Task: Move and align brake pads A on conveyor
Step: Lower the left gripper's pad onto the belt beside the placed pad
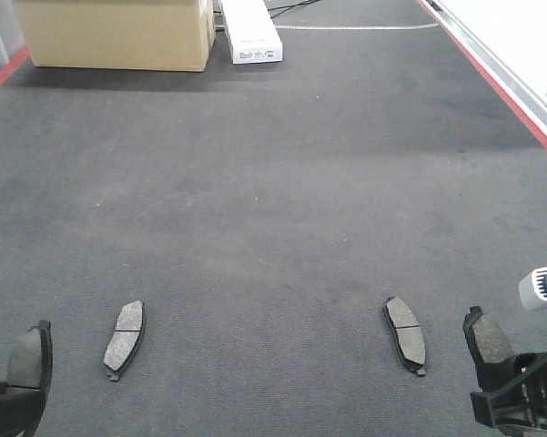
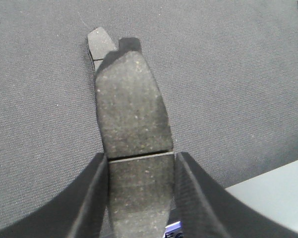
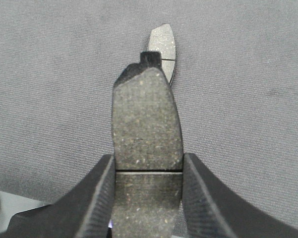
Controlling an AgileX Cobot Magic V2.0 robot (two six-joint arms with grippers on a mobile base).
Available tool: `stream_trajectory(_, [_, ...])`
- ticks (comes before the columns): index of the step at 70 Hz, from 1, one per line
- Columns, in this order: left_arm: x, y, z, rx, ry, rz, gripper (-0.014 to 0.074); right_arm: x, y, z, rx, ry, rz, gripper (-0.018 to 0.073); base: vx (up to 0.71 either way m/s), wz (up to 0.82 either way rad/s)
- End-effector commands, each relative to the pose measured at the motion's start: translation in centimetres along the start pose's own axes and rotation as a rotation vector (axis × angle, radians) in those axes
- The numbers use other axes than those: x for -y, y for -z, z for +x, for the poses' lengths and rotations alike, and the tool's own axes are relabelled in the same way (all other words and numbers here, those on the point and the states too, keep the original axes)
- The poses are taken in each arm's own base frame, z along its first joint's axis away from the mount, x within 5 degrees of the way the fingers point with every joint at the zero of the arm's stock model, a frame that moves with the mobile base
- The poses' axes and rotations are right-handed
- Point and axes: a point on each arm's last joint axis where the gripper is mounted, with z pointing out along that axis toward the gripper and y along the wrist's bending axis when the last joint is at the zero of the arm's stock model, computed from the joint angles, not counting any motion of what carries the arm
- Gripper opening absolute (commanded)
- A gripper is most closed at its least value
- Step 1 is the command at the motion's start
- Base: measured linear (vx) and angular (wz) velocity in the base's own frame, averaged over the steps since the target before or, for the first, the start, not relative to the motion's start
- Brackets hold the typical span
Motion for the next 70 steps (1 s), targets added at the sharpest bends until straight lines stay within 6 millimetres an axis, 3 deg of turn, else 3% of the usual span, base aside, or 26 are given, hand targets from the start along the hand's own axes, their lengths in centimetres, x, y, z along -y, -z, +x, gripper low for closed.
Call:
stream_trajectory(1, [0.3, 0.6, -1.4, 0.105, 0.006, 0.019, 0.0083, -0.1, 0.7, -1.3, 0.099, 0.011, -0.006, 0.0059, 0.00, 0.00])
stream_trajectory(53, [0.7, 0.7, -1.8, 0.147, 0.072, 0.069, 0.0083, -0.1, 0.7, -1.3, 0.099, 0.011, -0.006, 0.0059, 0.00, 0.00])
stream_trajectory(70, [1.4, -1.9, -3.0, 0.113, 0.164, 0.156, 0.0087, -0.1, 0.7, -1.3, 0.099, 0.011, -0.006, 0.0059, 0.00, 0.00])
